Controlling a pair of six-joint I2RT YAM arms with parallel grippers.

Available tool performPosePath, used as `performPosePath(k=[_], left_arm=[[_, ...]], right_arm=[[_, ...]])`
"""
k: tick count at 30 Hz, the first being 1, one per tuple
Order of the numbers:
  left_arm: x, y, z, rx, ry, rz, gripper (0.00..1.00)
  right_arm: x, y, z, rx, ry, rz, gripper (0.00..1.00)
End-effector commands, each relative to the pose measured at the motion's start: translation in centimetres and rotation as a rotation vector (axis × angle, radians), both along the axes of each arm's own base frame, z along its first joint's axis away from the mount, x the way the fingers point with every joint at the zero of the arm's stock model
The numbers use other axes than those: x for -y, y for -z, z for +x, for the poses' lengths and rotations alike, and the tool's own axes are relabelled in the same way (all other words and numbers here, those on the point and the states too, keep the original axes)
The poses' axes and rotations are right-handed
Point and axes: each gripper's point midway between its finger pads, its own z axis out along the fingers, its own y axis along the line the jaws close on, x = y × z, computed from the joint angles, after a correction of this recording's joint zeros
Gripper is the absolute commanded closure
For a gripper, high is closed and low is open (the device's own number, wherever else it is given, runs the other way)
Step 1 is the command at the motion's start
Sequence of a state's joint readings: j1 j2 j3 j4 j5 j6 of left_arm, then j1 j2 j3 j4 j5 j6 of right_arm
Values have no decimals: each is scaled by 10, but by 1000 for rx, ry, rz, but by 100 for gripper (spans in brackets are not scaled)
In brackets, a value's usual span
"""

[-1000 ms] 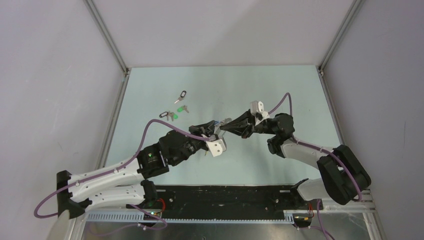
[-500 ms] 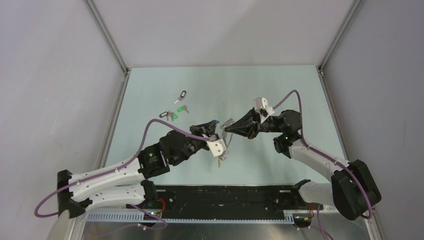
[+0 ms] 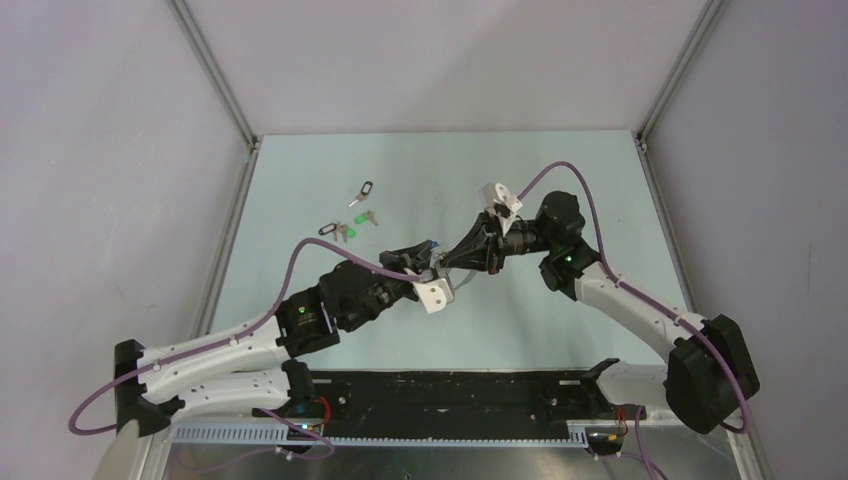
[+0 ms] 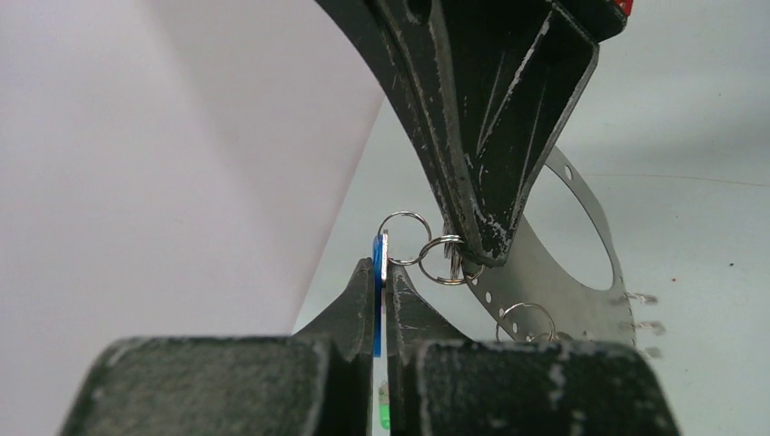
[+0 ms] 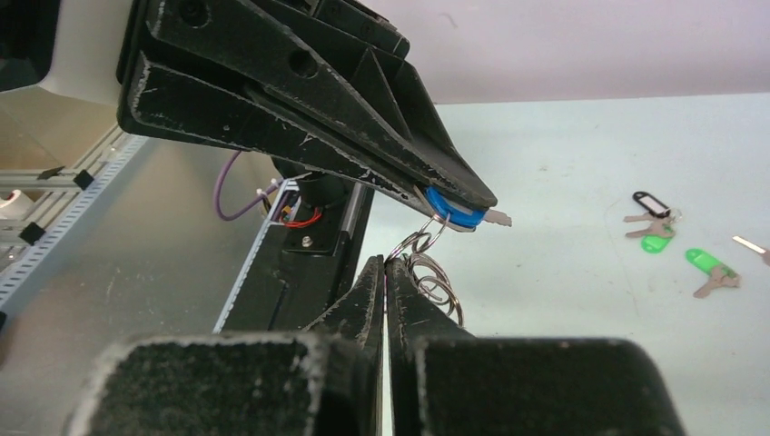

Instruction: Remove the keys from the keyring

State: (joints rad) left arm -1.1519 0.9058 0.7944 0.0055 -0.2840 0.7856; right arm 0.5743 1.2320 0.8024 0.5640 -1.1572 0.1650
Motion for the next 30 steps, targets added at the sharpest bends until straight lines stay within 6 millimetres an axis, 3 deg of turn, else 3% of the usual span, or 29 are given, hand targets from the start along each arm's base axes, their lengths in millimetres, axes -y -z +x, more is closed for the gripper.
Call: performPosePath(k=[1, 21, 30], left_arm=[[-1, -24, 2, 25, -14, -89, 100], [5, -29, 2, -6, 32, -145, 100], [5, -36, 1, 3, 49, -187, 100]], right_arm=[[-5, -9, -11, -38, -92, -19, 100], [-9, -9, -16, -344, -227, -77, 100], [-12, 4, -2, -492, -192, -111, 100]])
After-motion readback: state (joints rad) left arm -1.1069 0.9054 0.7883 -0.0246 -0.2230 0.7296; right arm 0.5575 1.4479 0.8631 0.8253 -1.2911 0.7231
